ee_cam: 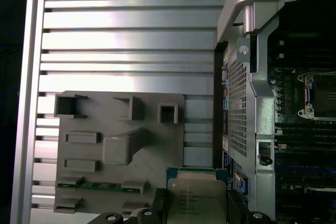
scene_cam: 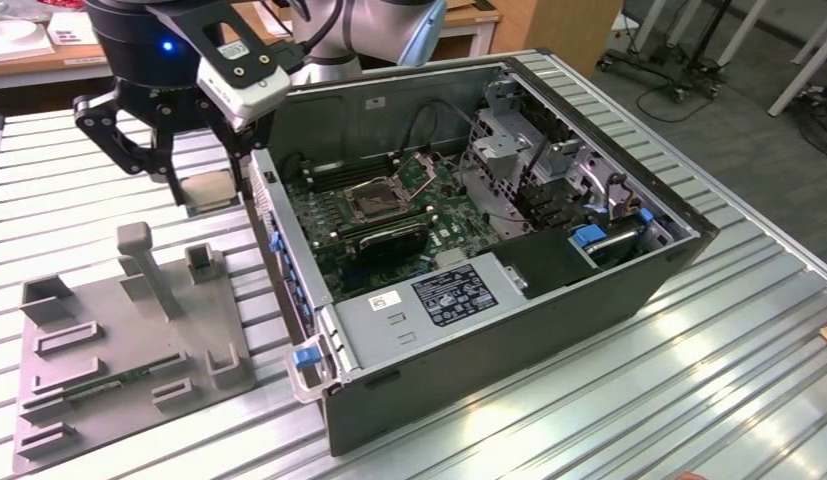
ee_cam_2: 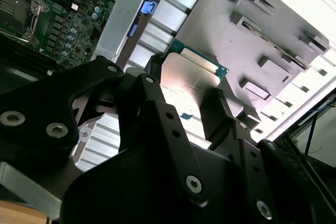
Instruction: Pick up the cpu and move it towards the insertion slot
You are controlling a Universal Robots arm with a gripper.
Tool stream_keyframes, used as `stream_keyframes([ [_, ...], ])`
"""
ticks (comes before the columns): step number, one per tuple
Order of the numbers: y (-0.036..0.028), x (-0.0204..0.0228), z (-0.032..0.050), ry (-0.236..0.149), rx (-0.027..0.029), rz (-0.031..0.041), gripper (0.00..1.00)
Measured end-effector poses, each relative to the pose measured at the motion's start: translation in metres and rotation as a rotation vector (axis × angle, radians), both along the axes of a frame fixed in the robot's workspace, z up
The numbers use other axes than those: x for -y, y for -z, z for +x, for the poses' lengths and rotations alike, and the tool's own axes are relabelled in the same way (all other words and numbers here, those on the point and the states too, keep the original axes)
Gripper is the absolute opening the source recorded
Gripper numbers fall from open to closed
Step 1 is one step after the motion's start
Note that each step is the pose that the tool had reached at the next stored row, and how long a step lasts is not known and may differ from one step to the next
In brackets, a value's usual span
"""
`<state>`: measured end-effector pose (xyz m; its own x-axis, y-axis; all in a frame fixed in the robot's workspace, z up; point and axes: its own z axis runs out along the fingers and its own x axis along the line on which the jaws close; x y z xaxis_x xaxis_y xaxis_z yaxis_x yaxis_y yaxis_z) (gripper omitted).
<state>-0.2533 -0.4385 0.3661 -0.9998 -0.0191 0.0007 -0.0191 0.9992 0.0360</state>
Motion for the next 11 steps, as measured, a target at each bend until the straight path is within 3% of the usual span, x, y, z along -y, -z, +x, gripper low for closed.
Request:
stream_keyframes([
  [11, 0.0000, 0.0000, 0.0024, 0.000, 0.0000, 0.0000, 0.54],
])
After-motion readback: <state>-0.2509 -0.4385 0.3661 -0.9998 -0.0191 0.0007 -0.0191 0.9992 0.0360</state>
